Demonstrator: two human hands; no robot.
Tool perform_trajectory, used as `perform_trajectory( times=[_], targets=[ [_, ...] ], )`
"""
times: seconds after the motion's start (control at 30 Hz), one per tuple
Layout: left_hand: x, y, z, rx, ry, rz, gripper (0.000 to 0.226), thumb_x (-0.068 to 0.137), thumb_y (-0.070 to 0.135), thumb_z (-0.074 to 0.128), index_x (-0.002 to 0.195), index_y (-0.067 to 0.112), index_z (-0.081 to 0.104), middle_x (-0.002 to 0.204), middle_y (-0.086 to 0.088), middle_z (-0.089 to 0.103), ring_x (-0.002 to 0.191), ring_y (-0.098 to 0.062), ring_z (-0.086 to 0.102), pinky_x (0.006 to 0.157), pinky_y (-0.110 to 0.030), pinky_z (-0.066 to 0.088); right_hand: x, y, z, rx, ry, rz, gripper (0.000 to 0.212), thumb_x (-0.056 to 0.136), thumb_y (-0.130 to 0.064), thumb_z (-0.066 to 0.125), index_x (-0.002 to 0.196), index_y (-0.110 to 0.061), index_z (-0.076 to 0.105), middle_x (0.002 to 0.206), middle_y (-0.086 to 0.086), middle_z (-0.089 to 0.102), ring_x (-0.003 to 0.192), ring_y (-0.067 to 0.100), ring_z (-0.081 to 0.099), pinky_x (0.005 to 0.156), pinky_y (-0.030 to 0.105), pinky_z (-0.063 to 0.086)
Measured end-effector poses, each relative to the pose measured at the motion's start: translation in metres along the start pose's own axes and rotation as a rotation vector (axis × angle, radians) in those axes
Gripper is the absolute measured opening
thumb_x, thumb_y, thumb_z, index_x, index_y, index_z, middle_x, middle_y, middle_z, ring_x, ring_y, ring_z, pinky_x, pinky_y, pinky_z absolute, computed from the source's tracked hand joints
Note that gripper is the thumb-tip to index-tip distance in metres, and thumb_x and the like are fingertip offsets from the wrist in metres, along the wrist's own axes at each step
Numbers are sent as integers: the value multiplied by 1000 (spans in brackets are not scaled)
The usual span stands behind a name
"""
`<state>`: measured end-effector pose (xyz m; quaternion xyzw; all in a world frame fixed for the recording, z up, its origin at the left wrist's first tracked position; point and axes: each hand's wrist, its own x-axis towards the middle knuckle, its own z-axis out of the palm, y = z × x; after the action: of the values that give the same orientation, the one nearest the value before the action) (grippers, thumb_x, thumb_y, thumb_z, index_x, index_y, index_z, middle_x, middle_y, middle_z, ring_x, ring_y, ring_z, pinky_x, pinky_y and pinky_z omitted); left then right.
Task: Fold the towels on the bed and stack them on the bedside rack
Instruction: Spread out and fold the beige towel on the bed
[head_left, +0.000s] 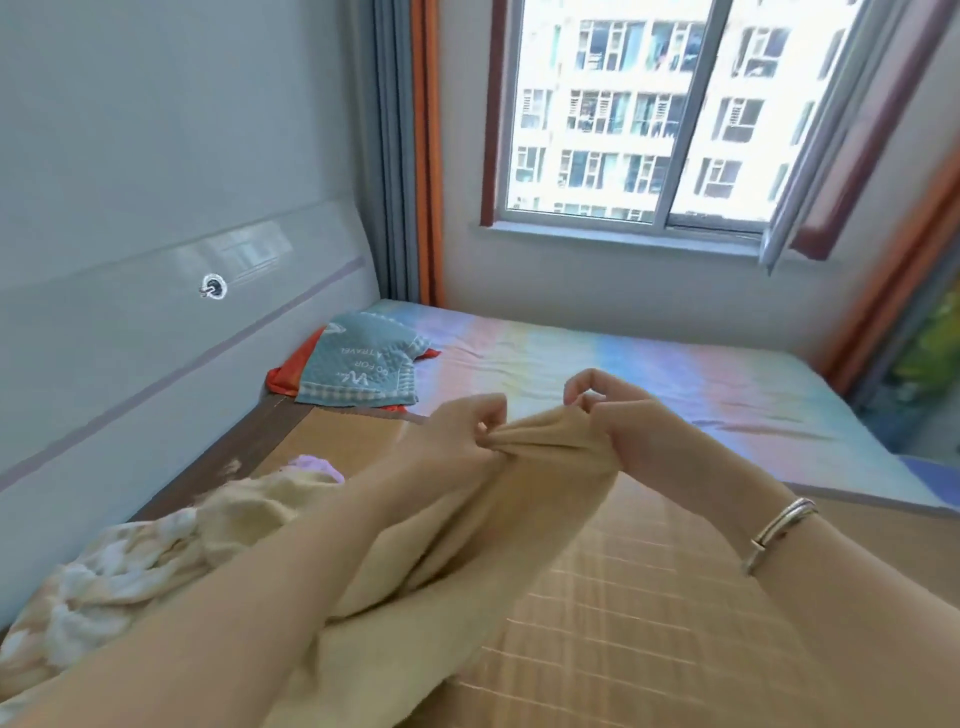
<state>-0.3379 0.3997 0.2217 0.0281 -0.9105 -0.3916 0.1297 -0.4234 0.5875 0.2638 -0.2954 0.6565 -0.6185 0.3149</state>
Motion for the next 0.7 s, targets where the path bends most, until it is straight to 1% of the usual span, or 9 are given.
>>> perform_trajectory(
  times=[0.07,0.13,0.23,0.3,0.37,0.47,0.53,0.6,0.7],
  targets=[
    [9,32,16,-57,-6,102,17,62,16,52,64,17,35,60,10,33,59,-5,28,54,-19,23,-28,-2,-28,-180,30,-49,24,66,-8,53,87,-19,53,76,1,43,64,12,40,56,24,31],
    [13,51,28,-55,-1,168,17,61,15,49,64,18,33,60,9,30,59,-5,27,53,-19,24,-46,-1,-46,-387,47,-41,33,64,-11,53,95,-23,53,79,-2,46,71,12,43,64,27,34],
    [13,65,43,-72,-9,227,17,63,15,48,65,20,32,60,10,29,59,-6,26,54,-20,24,-60,12,-57,-635,96,56,38,67,-11,55,102,-23,49,77,-4,50,70,12,46,64,27,38],
    [11,72,49,-115,-25,248,14,65,15,47,67,18,34,61,9,30,60,-7,27,55,-20,24,-64,29,-58,-847,156,90,23,75,-9,57,91,-25,49,76,-4,53,71,14,49,59,27,38],
    [10,71,50,-157,-15,232,13,68,17,48,69,16,35,64,6,32,61,-8,28,55,-20,25,-65,48,-61,-988,249,127,11,81,-12,53,74,-19,49,74,-1,55,72,17,51,56,29,35],
    [6,49,45,-52,-5,160,19,76,22,56,73,17,38,65,7,39,62,-7,33,56,-21,28,-68,75,-75,-934,389,202,24,88,-13,45,64,-14,49,65,2,52,61,16,46,52,30,29],
    [0,30,45,122,-95,104,25,80,26,66,77,18,43,66,7,46,65,-11,40,58,-25,32,-68,90,-84,-854,472,198,30,94,-11,41,67,-9,54,66,5,53,65,17,46,51,27,28],
    [-7,9,49,284,-279,24,33,74,33,75,78,19,46,69,8,50,65,-11,44,57,-27,35,-67,106,-88,-870,488,189,31,96,-13,40,73,-3,57,74,12,58,70,20,48,53,25,29],
    [-9,-26,56,471,-595,-149,25,64,27,76,73,21,53,74,6,56,67,-12,52,58,-28,41,-67,132,-93,-885,389,212,29,94,-21,46,66,-14,44,70,5,53,71,24,51,59,34,31]
  ],
)
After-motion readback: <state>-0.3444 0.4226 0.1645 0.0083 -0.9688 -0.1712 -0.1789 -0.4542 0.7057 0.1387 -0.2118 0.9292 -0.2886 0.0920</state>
